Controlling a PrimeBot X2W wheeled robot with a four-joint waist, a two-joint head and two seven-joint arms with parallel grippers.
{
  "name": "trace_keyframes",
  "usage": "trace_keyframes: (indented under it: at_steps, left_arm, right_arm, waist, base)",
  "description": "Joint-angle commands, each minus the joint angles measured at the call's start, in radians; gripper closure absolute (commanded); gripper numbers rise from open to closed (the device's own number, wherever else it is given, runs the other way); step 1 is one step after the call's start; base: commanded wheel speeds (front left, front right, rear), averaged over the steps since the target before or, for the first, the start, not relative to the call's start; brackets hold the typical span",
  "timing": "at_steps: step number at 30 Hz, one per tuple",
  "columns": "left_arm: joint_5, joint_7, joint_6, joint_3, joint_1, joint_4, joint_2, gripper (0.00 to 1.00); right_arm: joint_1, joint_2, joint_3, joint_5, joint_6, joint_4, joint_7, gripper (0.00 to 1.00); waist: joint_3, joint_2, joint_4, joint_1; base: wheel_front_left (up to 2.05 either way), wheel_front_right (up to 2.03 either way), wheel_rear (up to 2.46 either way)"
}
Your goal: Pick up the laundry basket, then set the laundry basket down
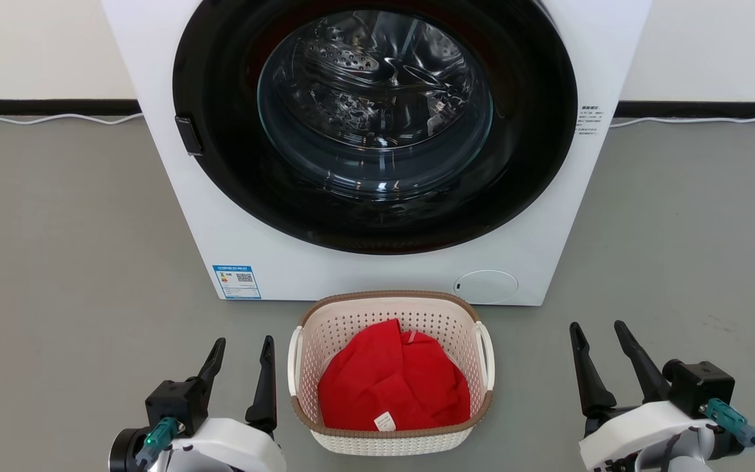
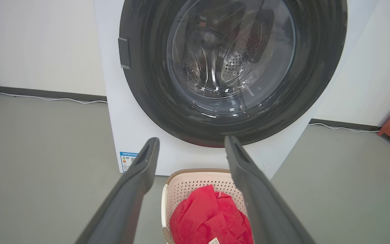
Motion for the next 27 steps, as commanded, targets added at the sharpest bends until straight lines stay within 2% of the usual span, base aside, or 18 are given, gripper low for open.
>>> trace_keyframes:
  at_steps: [1,14,18,19,24,27]
  left_arm:
    - [0.007,-0.006,0.008,0.029,-0.030,-0.031,0.005,0.00]
    - [0.002,-0.006,0.010,0.030,-0.029,-0.028,0.005,0.00]
    - [-0.007,-0.006,-0.001,0.030,-0.030,-0.031,0.005,0.00]
    - [-0.003,0.000,0.001,0.000,0.001,-0.001,0.000,1.00]
    - [-0.025,0.008,-0.001,0.005,0.016,0.036,-0.005,1.00]
    - [-0.058,0.018,-0.005,0.012,0.014,0.033,-0.005,1.00]
  right_arm:
    - [-0.022,0.000,0.016,-0.010,0.007,-0.020,-0.014,0.00]
    - [-0.025,0.007,0.008,-0.017,0.007,-0.014,-0.014,0.00]
    - [-0.025,0.008,0.009,-0.016,0.007,-0.013,-0.014,0.00]
    - [0.001,0.011,-0.014,-0.006,0.000,0.010,0.000,1.00]
    - [0.018,0.019,-0.018,0.016,0.000,0.038,0.010,1.00]
    - [0.018,0.020,-0.023,0.049,0.000,0.033,0.020,1.00]
  waist:
    - [0.000,-0.0001,0.000,0.0000]
    - [-0.002,-0.0001,0.001,0.0000]
    - [-0.002,-0.0001,0.002,0.0000]
    - [-0.002,-0.0001,0.002,0.0000]
    - [-0.002,-0.0001,0.001,0.0001]
    - [-0.003,-0.0001,0.000,0.0016]
  base:
    - [0.00,0.00,0.00]
    - [0.00,0.00,0.00]
    - [0.00,0.00,0.00]
    - [0.00,0.00,0.00]
    - [0.00,0.00,0.00]
    - [0.00,0.00,0.00]
